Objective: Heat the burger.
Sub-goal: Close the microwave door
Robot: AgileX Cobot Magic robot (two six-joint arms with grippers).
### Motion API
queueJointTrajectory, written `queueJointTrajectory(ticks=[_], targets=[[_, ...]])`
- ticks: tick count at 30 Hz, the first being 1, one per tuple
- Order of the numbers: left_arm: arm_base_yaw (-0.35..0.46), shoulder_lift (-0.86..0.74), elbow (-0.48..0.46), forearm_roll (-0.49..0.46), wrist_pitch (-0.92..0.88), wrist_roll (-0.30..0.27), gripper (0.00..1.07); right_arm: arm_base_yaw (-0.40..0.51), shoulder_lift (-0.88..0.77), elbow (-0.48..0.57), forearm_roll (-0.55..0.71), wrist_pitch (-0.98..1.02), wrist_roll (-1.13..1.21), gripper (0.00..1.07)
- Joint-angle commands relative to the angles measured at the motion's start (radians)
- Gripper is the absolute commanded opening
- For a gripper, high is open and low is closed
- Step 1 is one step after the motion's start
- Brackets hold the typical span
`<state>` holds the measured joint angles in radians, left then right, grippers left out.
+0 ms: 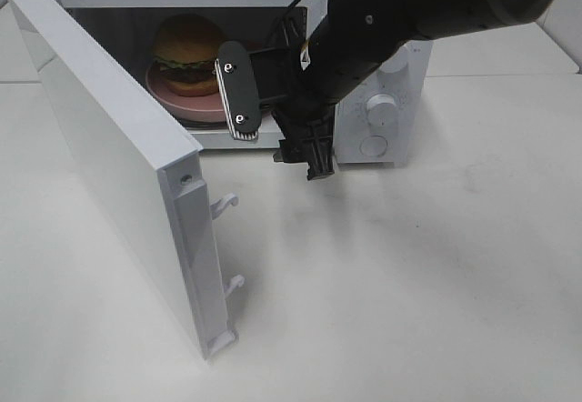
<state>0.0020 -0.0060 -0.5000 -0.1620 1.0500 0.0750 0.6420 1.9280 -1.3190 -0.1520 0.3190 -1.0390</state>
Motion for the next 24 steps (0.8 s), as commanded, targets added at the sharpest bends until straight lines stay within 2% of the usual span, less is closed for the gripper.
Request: queueJointTrajectory(ticks=[1, 12, 24], targets=[[0.001, -0.024, 0.002, 0.000, -0.013, -0.001, 0.94, 0.002, -0.057, 0.053, -0.005, -0.015, 0.004, 0.76], [0.001, -0.024, 0.002, 0.000, -0.013, -0.001, 0.94, 0.002, -0.192, 0.216, -0.006, -0.036, 0.035, 0.76], [0.001, -0.024, 0.002, 0.000, -0.013, -0.001, 0.94, 0.002, -0.374, 0.410, -0.006, -0.050, 0.214, 0.76]])
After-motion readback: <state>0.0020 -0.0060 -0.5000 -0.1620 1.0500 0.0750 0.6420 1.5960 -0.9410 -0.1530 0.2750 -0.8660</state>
